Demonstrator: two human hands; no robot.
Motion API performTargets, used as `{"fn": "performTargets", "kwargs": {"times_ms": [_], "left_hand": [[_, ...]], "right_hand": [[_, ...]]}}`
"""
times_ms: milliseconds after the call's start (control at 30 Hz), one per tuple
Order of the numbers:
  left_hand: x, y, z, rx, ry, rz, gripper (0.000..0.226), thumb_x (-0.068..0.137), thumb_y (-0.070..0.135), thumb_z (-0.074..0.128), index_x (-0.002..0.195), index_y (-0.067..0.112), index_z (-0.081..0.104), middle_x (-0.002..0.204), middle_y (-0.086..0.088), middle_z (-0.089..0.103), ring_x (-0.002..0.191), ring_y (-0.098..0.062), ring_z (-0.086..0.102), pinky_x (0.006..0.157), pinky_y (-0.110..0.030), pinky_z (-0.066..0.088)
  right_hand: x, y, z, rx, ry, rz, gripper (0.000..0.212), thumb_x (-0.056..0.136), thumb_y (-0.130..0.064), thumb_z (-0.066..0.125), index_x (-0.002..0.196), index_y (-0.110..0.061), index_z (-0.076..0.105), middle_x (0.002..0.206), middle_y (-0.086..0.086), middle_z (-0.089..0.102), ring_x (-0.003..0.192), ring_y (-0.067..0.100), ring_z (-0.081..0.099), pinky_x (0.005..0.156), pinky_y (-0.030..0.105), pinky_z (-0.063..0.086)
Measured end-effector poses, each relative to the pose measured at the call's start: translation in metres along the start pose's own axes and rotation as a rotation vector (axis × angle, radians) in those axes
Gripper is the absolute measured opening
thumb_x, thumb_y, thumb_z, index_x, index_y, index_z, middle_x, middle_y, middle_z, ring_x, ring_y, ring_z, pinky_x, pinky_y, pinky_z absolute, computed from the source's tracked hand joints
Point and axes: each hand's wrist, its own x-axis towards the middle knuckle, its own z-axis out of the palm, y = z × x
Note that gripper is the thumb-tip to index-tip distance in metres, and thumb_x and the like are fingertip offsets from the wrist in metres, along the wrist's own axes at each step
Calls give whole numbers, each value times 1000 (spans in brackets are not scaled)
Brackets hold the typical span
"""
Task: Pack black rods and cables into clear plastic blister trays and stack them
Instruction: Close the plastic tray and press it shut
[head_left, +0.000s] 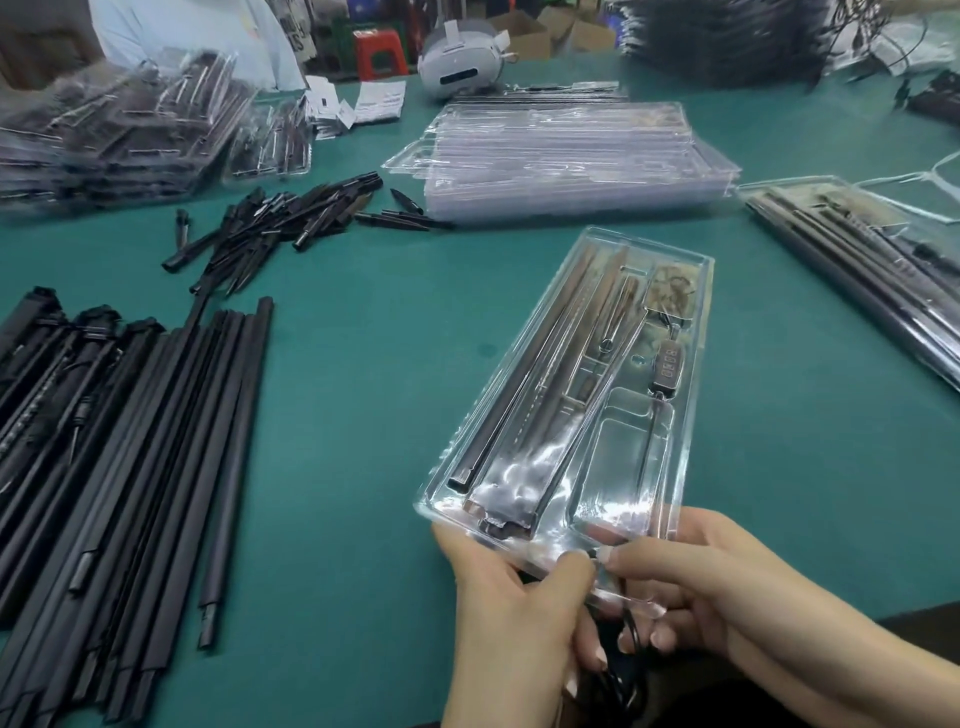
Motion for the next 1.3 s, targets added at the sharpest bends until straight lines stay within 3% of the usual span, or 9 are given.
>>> {"fn": "performTargets", "kwargs": {"times_ms": [133,300,633,867,1033,1167,1300], "left_hand": [[0,0,1,-25,33,12,47,74,3,63,98,27,30,40,-14,38,21,-13,28,28,-13,24],[0,-1,1,-28,30,11,44,83,-10,55,101,23,31,39,-12,37,23,-14,29,28,-12,23],[-6,2,7,-7,76,23,46,81,-15,52,95,24,31,37,-6,40,22,-11,28,27,-10,22],[-9,15,17,-222,122,12,53,77,-27,46,106,17,38,50,-6,53,24,-15,39,26,-12,27],[-10,15,19,-334,103,4,55,76,-26,45,107,19,40,48,-2,58,24,-14,39,27,-11,28],[-7,11,16,-286,117,61,57,73,-24,52,104,22,40,50,-4,53,25,-13,40,27,-13,29],[-1,3,13,-247,130,58,67,68,-22,57,108,29,39,53,-10,59,31,-15,47,32,-19,37]], "right_hand": [[2,1,-1,-1,4,0,51,59,-16,68,97,17,57,56,15,53,44,18,51,45,24,43],[2,2,-3,34,-19,5,33,61,-13,71,89,2,62,70,20,53,53,20,55,44,20,43],[2,4,-5,47,-35,7,50,60,-10,71,103,11,55,71,17,53,45,15,51,47,24,46],[0,1,-4,112,-50,44,51,55,-13,74,102,3,62,72,18,62,50,19,54,44,20,46],[1,-3,2,102,-106,-11,18,56,-17,71,73,-12,73,66,13,62,48,18,55,42,20,44],[4,2,4,58,-54,-29,39,49,-26,76,78,-2,70,67,18,60,45,18,53,41,21,42],[6,7,6,30,2,-58,48,58,-16,66,97,9,60,59,16,58,40,16,50,40,22,41]]}}
